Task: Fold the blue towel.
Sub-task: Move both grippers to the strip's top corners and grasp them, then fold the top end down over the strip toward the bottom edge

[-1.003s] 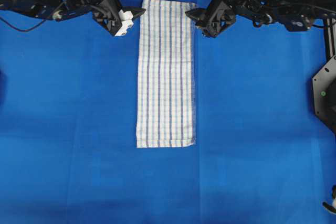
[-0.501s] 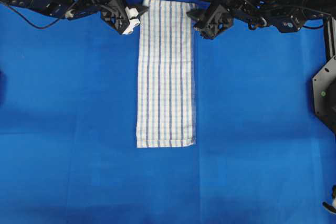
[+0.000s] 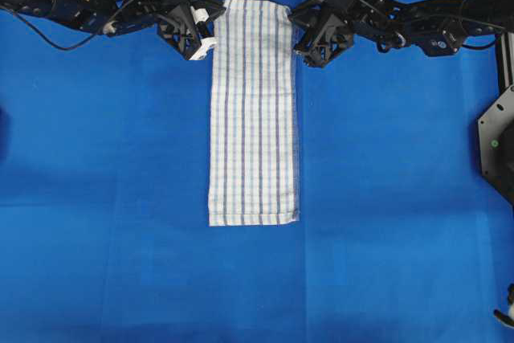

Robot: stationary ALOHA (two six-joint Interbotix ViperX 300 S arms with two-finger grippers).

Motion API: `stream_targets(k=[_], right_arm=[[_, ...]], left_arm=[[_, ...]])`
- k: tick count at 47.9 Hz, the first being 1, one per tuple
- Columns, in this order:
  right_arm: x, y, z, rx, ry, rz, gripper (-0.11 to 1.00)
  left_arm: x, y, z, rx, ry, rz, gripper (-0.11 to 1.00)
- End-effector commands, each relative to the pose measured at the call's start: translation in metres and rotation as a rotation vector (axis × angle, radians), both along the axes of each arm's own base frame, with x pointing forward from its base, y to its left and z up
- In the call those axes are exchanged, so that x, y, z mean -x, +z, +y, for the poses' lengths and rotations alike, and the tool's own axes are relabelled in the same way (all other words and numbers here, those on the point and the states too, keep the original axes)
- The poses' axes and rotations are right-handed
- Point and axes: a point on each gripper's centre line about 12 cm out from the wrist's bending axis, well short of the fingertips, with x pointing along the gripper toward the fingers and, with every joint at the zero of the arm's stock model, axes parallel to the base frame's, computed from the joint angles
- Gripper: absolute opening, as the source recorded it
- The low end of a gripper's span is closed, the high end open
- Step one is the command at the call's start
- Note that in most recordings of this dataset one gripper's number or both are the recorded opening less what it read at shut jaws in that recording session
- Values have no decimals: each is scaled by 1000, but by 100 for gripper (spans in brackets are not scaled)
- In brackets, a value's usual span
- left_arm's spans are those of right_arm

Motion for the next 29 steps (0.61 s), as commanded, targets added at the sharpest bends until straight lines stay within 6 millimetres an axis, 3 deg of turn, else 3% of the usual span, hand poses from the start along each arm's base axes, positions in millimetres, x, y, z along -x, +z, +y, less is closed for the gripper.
stream_targets(k=[1,11,29], right_arm=[[-6,9,1,16,10,-29,10],[-6,11,2,17,9,-33,9],[-3,42,0,57,8,-98,10]], left_arm=[[-6,9,-1,-19,-13,-27,4],[-4,10,-2,-20,-14,-26,4],[-5,38,-2,-66,-28,-67,4]])
